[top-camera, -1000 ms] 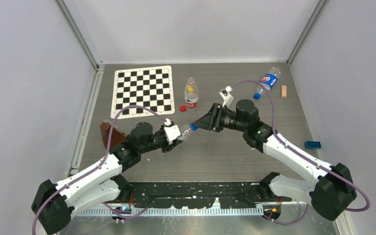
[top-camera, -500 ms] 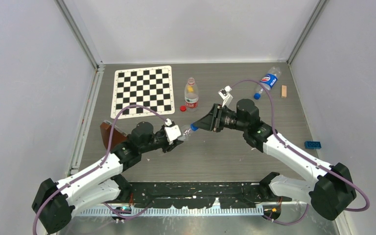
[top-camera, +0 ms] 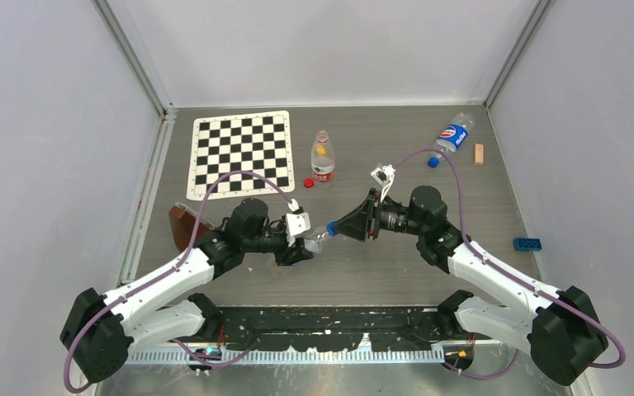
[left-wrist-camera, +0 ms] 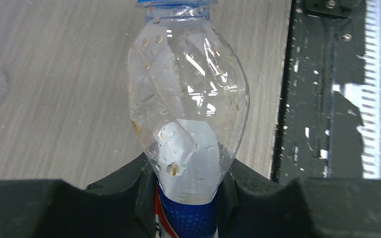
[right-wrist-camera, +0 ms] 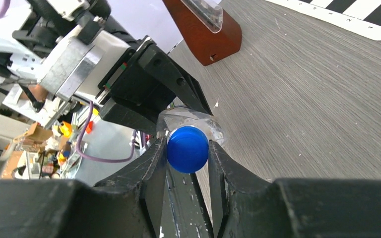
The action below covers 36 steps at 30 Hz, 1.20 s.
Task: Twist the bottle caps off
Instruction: Unscrew the bottle cap from the plastic bottle.
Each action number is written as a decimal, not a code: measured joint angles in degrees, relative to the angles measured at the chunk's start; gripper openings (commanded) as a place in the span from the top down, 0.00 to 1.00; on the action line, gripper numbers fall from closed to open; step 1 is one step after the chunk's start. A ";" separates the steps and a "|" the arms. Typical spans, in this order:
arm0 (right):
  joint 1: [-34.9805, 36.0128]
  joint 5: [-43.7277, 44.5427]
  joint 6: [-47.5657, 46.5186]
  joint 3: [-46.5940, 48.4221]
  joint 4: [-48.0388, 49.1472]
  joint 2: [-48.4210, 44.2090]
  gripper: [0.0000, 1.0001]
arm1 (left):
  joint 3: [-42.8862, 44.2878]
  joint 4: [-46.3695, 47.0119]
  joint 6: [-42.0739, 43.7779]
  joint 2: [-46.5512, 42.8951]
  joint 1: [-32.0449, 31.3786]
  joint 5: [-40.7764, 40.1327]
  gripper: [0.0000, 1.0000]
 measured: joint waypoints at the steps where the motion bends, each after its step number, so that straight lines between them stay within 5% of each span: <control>1: 0.00 -0.55 -0.57 -0.11 0.13 -0.02 0.89 | 0.50 -0.87 -0.13 0.61 0.17 1.14 0.97; 10: 0.37 -6.67 -5.62 -2.64 2.25 -2.95 0.79 | 1.77 -5.01 -0.87 1.60 1.03 10.82 0.97; 15: 0.92 -7.32 -6.51 -3.17 4.15 -5.01 0.39 | 1.70 -4.61 -1.66 -0.35 1.03 12.48 0.97; 18: 1.75 -6.97 -6.56 -3.15 3.63 -5.62 0.29 | 1.66 -1.57 -1.55 -1.81 0.70 12.15 0.97; 36: 2.16 12.20 -0.17 5.42 -17.18 -12.72 0.22 | -1.77 6.62 -0.13 -5.07 -0.61 -7.96 0.99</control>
